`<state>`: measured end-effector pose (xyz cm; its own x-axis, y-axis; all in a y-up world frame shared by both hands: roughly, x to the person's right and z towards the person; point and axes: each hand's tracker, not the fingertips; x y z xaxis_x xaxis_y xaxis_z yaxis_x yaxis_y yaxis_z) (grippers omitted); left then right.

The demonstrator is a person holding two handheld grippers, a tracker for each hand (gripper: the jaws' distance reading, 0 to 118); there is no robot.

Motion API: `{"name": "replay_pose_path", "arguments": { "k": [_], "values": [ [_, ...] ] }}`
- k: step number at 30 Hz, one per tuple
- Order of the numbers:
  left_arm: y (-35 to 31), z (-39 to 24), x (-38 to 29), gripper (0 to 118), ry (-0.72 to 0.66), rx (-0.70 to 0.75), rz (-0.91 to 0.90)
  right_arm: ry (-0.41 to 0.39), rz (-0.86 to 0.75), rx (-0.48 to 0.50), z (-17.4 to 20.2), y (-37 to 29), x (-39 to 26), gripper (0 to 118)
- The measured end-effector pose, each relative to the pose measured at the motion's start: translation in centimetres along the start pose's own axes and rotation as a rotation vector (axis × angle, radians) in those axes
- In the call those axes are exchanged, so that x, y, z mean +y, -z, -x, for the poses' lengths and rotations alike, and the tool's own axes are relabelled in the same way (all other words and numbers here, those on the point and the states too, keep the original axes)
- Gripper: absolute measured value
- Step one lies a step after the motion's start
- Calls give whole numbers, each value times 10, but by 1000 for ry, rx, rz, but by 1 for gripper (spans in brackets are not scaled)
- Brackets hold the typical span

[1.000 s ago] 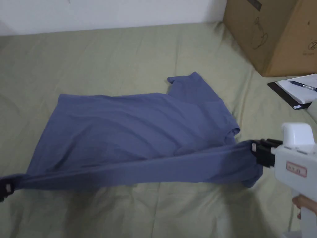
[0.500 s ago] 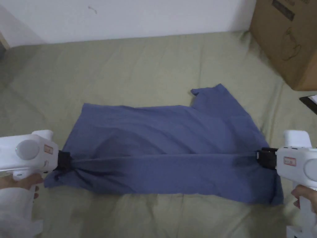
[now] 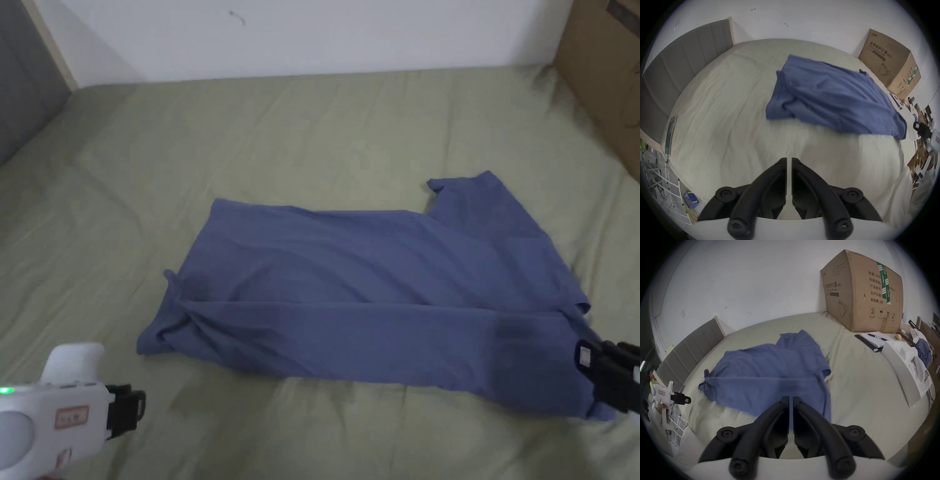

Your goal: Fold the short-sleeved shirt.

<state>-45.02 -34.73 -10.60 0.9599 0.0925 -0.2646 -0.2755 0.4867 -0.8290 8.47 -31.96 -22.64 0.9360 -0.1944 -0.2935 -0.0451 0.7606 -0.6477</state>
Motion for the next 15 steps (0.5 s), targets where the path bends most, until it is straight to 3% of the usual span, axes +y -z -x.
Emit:
{"name": "replay_pose_path", "arguments": {
  "k": [2, 10, 11, 12, 13, 14, 15],
  "values": [
    [3, 1, -8, 0, 16, 11, 20, 9, 33, 45, 4, 2, -8, 0],
    [11, 11, 36, 2, -24, -6, -69, -26, 78, 34, 14, 10, -20, 0],
    [14, 12, 48, 16, -22, 0, -102, -21, 73, 29, 13, 10, -20, 0],
    [19, 14, 60, 56, -12, 10, -111, -16, 71, 23, 12, 10, -21, 0],
    [26, 16, 71, 88, -4, 18, -115, -13, 74, 22, 11, 11, -21, 0],
    [31, 13, 81, 104, 2, 36, -113, -7, 77, 24, 8, 11, -21, 0],
    [41, 13, 92, 107, 17, 47, -97, 5, 79, 24, 7, 11, -22, 0]
  ]
}}
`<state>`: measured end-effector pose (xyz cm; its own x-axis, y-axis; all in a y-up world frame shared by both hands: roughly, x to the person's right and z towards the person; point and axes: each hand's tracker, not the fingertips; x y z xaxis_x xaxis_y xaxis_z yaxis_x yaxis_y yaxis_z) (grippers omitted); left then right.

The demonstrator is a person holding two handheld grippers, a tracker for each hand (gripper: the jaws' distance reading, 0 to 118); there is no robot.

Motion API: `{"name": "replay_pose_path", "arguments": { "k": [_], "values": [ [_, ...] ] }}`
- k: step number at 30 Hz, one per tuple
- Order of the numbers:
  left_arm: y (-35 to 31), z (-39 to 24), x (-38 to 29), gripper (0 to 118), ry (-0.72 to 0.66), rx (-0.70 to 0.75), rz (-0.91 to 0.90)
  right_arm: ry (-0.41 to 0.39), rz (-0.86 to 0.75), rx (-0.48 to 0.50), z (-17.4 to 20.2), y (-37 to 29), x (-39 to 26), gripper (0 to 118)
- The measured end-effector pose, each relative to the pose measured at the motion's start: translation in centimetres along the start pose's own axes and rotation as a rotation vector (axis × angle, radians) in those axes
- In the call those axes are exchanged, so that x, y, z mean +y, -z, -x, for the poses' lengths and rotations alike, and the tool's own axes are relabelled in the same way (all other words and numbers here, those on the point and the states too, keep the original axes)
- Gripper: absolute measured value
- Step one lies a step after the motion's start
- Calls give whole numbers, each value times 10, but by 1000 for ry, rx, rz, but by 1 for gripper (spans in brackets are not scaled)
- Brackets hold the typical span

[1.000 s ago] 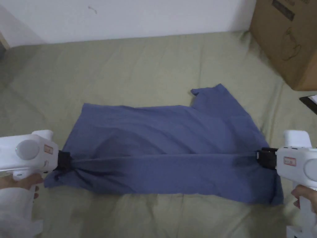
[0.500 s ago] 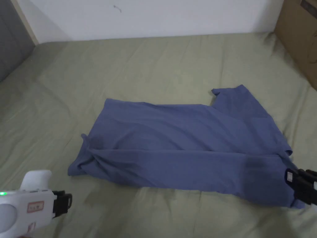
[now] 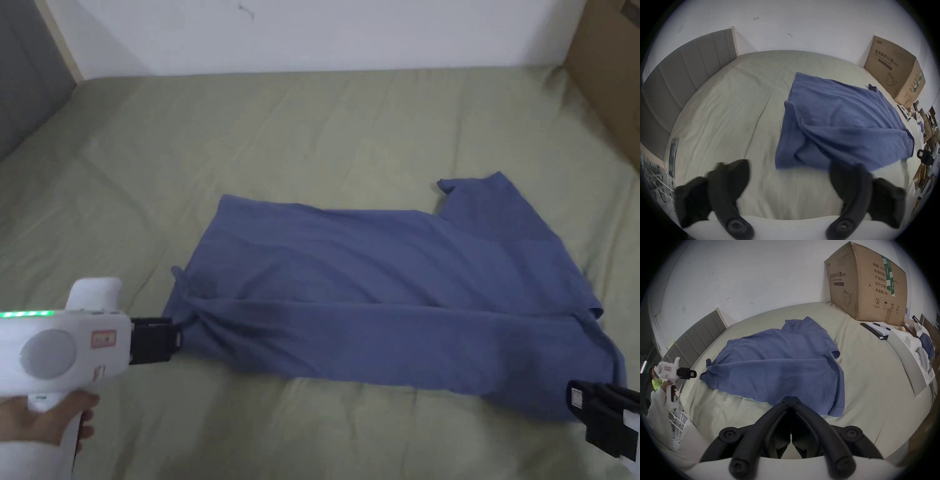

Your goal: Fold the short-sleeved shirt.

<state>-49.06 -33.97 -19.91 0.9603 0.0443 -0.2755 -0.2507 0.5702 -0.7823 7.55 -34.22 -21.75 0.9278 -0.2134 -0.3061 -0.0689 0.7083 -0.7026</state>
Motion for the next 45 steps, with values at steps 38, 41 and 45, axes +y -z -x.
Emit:
{"name": "replay_pose_path", "arguments": {
  "k": [38, 41, 45],
  "values": [
    [32, -16, 0, 5, -2, -64, 120, -2, 211, -140, -44, 81, 10, 73],
    [29, -16, -1, 5, 18, -75, 132, -1, 192, -99, -43, 70, 16, 7],
    [13, -13, -4, 5, 18, -91, 127, -47, 181, -124, -33, 61, 22, 7]
  ]
}}
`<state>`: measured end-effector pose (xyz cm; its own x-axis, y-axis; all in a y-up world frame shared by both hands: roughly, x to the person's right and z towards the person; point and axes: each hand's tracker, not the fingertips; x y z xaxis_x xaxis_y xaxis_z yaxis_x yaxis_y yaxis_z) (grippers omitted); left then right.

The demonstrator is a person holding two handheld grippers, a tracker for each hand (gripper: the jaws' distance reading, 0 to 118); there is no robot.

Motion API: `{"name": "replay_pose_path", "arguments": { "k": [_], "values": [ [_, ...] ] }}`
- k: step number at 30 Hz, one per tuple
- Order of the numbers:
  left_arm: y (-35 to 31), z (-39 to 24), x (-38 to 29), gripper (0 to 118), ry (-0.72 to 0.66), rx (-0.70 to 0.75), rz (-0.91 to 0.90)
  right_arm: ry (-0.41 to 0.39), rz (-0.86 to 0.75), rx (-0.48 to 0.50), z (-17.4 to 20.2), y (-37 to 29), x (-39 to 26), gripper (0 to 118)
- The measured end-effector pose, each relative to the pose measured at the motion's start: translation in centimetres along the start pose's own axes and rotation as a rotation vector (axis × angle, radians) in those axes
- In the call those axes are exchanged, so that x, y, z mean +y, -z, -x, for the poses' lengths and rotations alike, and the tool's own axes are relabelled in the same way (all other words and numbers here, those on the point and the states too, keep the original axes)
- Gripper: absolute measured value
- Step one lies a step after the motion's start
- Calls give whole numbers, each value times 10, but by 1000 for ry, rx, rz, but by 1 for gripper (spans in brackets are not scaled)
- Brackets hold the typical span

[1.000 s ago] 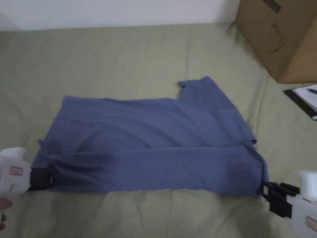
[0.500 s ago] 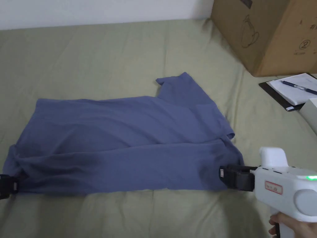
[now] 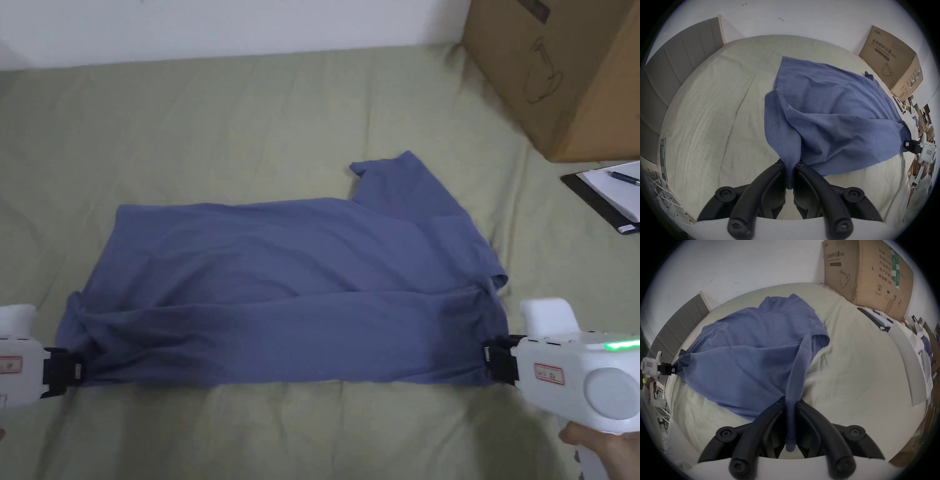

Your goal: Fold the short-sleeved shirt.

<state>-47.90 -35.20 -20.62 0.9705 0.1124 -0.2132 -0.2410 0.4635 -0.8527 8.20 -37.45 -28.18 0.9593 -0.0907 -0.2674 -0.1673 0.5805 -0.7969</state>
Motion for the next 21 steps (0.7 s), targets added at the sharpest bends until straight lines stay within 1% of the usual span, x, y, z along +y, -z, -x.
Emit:
{"name": "replay_pose_path", "arguments": {
  "k": [4, 5, 7, 10, 13, 16, 18, 20, 21],
  "values": [
    [-25, 7, -9, 5, -20, -24, -40, 9, -30, 16, -6, -32, 4, 6],
    [-32, 6, -13, 5, -16, -28, -38, 20, -42, 7, -7, -44, 4, 6],
    [-43, 4, -22, 5, 16, -11, -31, 7, -65, 6, -8, -65, 0, 6],
    [-57, 2, -44, 5, 30, -11, -22, -6, -50, 13, -12, -86, -18, 6],
    [-62, -3, -73, 5, 26, -2, 16, -4, 21, 15, -14, -92, -49, 6],
    [-58, -5, -104, 5, 39, 29, 67, 28, 103, 26, -16, -86, -84, 6],
    [-53, -3, -122, 5, 37, 18, 71, 50, 151, 32, -19, -78, -98, 7],
    [-49, -2, -130, 6, 36, 0, 58, 83, 140, 38, -21, -73, -101, 7],
    [-47, -1, -130, 12, 6, -7, 61, 105, 110, 36, -21, -75, -99, 7]
  ]
}}
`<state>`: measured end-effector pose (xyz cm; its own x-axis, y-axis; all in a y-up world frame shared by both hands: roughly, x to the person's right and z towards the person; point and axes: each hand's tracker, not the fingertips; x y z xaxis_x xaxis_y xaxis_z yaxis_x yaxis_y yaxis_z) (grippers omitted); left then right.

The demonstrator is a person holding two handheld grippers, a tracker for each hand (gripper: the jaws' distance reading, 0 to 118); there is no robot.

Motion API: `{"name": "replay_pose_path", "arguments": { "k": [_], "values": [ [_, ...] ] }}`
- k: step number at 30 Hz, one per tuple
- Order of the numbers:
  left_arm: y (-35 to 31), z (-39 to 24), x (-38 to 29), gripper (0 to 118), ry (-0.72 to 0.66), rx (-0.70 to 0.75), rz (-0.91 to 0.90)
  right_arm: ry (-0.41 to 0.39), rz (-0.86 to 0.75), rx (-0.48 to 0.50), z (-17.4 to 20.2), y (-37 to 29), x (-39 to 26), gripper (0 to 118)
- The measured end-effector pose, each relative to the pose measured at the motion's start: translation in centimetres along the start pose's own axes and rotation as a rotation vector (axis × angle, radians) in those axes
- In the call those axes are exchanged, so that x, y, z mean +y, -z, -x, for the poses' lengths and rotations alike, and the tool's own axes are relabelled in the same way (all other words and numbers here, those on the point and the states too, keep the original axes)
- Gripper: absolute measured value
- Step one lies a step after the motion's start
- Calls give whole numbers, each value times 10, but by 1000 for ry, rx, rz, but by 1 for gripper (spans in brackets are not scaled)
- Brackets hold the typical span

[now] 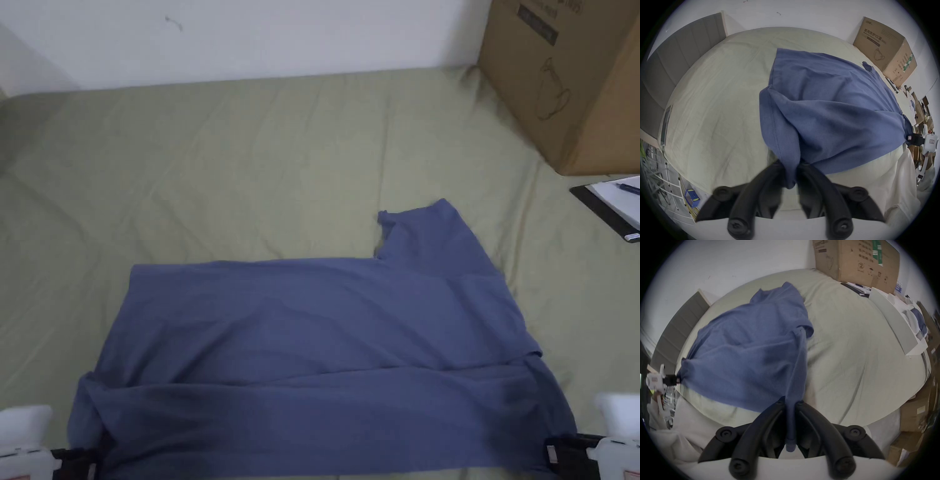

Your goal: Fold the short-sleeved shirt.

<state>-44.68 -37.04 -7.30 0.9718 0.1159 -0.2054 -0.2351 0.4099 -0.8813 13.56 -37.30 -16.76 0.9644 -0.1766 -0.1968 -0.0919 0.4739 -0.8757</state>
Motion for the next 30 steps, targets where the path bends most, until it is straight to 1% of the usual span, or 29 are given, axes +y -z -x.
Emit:
{"name": "replay_pose_path", "arguments": {
  "k": [1, 2, 3, 4, 5, 7, 8, 9, 10, 11, 12, 13, 14, 15, 17, 20, 22, 24, 25, 26, 27, 28, 29, 30],
  "values": [
    [-2, 0, 3, 26, 1, 15, -9, 8, -25, -7, 2, -4, 4, 10],
    [-4, 1, 4, 49, 11, 40, -19, -5, -58, -32, 5, -6, 10, 24],
    [-7, 0, 8, 77, 26, 54, -22, -32, -77, -53, 7, -10, 15, 48],
    [-12, 0, 11, 88, 34, 58, -31, -49, -92, -54, 8, -14, 20, 63],
    [-18, 0, 15, 88, 37, 47, -45, -65, -110, -50, 9, -20, 26, 71],
    [-34, -9, 29, 88, 61, 64, -85, -84, -131, -38, 11, -30, 39, 72],
    [-43, -16, 39, 88, 98, 79, -129, -95, -136, -47, 14, -35, 47, 72],
    [-50, -22, 47, 88, 120, 82, -171, -108, -148, -50, 18, -42, 56, 72],
    [-55, -26, 57, 86, 112, 43, -183, -122, -182, -38, 20, -46, 64, 72],
    [-58, -31, 70, 77, 88, 6, -184, -127, -212, -26, 22, -50, 74, 70],
    [-60, -37, 81, 50, 75, -13, -205, -116, -228, -13, 25, -53, 84, 60],
    [-59, -41, 90, 23, 97, -34, -223, -108, -242, 3, 25, -53, 93, 41],
    [-56, -48, 102, 7, 126, -40, -242, -89, -256, 29, 25, -51, 104, 16],
    [-51, -54, 113, 5, 136, -23, -243, -58, -269, 43, 24, -47, 116, 0],
    [-40, -61, 131, 0, 151, -23, -232, -36, -291, 36, 24, -38, 137, 0],
    [-24, -69, 155, 0, 137, -78, -202, -38, -294, 40, 24, -18, 171, 0],
    [-14, -70, 162, 0, 135, -78, -207, -60, -298, 26, 24, 0, 195, 0],
    [-5, -70, 171, 0, 113, -64, -200, -107, -252, -6, 23, 28, 218, 0],
    [-1, -68, 172, 0, 104, -61, -200, -109, -229, -2, 22, 42, 228, 0],
    [2, -67, 175, 0, 90, -58, -199, -117, -201, 0, 19, 59, 238, 10],
    [5, -66, 176, 0, 83, -57, -196, -126, -169, 4, 16, 76, 247, 17],
    [8, -65, 177, 0, 78, -56, -194, -117, -129, -5, 15, 89, 255, 24],
    [14, -62, 177, 0, 74, -52, -186, -123, -79, -21, 14, 106, 262, 31],
    [18, -61, 178, 0, 70, -47, -173, -121, -48, -20, 11, 121, 266, 42]
  ]
}}
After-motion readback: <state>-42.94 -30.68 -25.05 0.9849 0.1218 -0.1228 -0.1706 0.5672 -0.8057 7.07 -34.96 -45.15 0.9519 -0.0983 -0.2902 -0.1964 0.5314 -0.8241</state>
